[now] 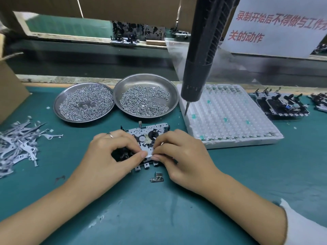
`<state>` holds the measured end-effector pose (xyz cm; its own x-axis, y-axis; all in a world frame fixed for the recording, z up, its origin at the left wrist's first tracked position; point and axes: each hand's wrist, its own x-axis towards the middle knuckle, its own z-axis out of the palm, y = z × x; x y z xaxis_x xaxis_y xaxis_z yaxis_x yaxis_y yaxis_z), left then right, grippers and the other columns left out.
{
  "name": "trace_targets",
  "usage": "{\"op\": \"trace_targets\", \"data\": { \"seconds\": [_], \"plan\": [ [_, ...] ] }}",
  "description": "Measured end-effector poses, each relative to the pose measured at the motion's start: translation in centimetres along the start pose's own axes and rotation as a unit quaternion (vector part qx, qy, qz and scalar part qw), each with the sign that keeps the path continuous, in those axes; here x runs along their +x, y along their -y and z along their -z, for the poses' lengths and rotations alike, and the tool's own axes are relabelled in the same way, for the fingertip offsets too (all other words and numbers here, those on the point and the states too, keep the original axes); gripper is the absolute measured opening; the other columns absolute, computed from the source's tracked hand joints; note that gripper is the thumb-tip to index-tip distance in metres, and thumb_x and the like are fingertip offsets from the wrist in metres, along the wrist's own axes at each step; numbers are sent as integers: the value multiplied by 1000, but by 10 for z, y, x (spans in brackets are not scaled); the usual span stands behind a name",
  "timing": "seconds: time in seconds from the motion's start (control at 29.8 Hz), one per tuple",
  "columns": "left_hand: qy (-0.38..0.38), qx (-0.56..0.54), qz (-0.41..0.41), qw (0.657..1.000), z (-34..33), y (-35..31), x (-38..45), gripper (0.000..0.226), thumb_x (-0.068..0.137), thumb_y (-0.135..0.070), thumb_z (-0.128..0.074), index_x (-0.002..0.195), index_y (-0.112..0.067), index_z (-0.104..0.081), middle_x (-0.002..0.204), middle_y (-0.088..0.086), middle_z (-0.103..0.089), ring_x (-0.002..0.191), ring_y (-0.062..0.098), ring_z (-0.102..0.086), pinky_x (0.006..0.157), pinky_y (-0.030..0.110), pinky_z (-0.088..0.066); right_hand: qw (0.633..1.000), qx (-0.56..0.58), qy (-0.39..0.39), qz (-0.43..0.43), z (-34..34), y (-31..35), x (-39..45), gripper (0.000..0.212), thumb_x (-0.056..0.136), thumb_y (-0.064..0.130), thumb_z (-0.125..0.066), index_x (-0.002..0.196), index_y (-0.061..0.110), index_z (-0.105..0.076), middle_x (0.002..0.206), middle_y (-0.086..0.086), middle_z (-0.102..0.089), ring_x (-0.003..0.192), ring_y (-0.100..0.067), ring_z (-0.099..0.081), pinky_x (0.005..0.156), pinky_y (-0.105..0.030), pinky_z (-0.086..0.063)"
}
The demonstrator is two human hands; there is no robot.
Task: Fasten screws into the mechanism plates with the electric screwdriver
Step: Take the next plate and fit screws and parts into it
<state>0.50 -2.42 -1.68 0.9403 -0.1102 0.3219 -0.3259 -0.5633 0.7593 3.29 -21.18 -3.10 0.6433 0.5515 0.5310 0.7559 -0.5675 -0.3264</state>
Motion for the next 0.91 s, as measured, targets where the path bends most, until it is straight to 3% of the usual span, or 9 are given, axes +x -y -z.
{"op": "trace_targets", "data": {
  "seconds": [0.13,0.3,0.47,0.6,0.81,0.91],
  "plan": [
    [6,-15,7,1000,-1,0,0,15,65,-27,-71,59,-13,-69,78,-11,-63,74,6,-60,74,11,-39,998,-53,-39,15,-7,9,-4,19,87,11,-55,76,3,-68,88,-5,-68,69,-28,-56,49,-35,-47],
    [12,-30,8,999,-2,2,1,16,68,-21,-77,59,-11,-68,79,-9,-61,73,9,-59,73,11,-38,997,-57,-58,-4,-11,12,-3,23,86,13,-51,73,3,-67,84,-5,-67,68,-27,-55,45,-36,-47],
    [32,-28,6,999,1,3,2,16,69,-11,-82,59,-14,-70,76,-8,-63,70,10,-60,70,9,-38,998,-2,-41,-41,-8,8,-2,5,76,7,-69,72,4,-71,80,-4,-67,68,-27,-58,58,-35,-50],
    [45,-24,-7,999,6,2,6,10,68,-18,-78,61,-15,-72,73,-8,-65,68,10,-61,69,11,-40,990,96,-25,-100,1,2,2,9,79,15,-70,78,7,-73,83,-1,-68,79,-18,-63,72,-35,-51],
    [33,-24,-3,999,4,-1,3,16,65,-31,-74,62,-16,-73,76,-11,-65,71,8,-60,71,7,-38,971,191,-56,-135,3,-4,5,16,85,15,-62,77,3,-69,76,-6,-63,73,-23,-60,69,-43,-48],
    [39,20,-14,999,6,-1,2,17,66,-35,-84,64,-21,-73,82,-15,-66,78,2,-60,82,12,-34,974,179,-51,-129,1,-3,4,17,85,15,-61,77,3,-68,76,-6,-64,74,-23,-61,69,-44,-49]
  ]
}}
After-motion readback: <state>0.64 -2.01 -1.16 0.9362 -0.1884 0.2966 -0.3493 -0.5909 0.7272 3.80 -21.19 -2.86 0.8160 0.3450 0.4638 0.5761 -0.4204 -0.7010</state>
